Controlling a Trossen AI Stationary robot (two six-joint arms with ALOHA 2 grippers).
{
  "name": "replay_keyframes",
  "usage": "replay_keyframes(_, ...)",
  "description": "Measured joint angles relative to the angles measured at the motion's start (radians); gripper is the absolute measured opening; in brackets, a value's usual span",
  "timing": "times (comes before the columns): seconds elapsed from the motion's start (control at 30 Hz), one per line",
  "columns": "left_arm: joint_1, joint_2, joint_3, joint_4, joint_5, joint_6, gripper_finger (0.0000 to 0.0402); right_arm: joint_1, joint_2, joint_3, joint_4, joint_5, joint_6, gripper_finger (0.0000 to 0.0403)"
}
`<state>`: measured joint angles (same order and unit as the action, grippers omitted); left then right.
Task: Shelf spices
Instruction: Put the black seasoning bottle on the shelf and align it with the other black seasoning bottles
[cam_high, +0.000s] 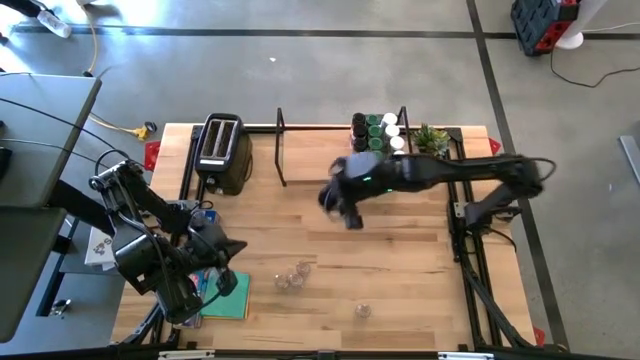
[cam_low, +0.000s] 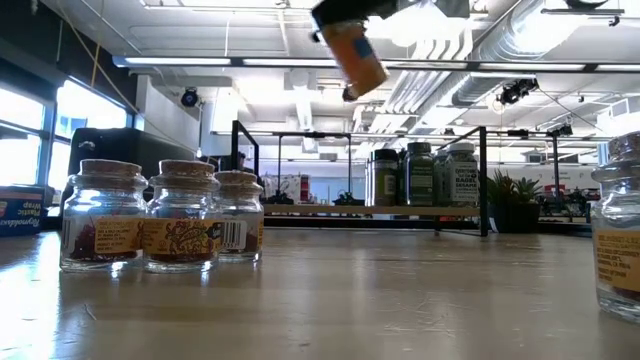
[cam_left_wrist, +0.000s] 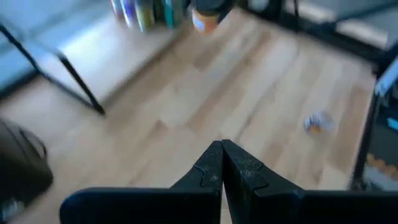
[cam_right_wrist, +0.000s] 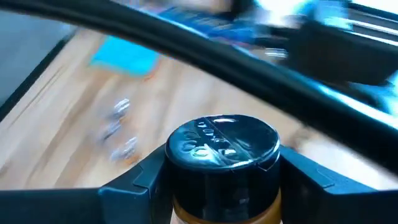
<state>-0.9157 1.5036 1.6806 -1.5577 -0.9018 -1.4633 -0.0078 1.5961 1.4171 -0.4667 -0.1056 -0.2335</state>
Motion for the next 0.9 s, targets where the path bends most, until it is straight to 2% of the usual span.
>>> replay_keyframes(0.17,0.026,0.000,0.000,-0.001,-0.201,0.056,0.0000,0.028,-0.207,-0.336,0.391,0.195,0.329,0.0198)
replay_keyframes(0.23,0.056,0.000,0.000,-0.001,-0.263,0.062,0.0000,0.049,-0.266,-0.424,0.511,0.252,0.421,0.0198)
replay_keyframes(0.3,0.098,-0.003,0.000,0.006,-0.272,0.059,0.0002,0.065,-0.311,-0.466,0.556,0.313,0.480,0.0198)
replay_keyframes(0.37,0.148,-0.015,0.000,0.029,-0.217,0.085,0.0008,0.074,-0.339,-0.481,0.555,0.372,0.490,0.0198)
replay_keyframes(0.43,0.199,-0.031,0.000,0.073,-0.151,0.187,0.0017,0.077,-0.348,-0.485,0.545,0.393,0.470,0.0198)
replay_keyframes(0.57,0.310,-0.063,0.000,0.221,-0.067,0.445,0.0039,0.077,-0.334,-0.497,0.549,0.334,0.377,0.0198)
replay_keyframes(0.7,0.419,-0.077,0.001,0.369,0.012,0.662,0.0060,0.076,-0.305,-0.643,0.738,0.201,0.404,0.0198)
replay_keyframes(0.9,0.506,-0.051,0.001,0.495,0.148,0.761,0.0069,0.065,-0.301,-0.908,1.046,0.263,0.466,0.0198)
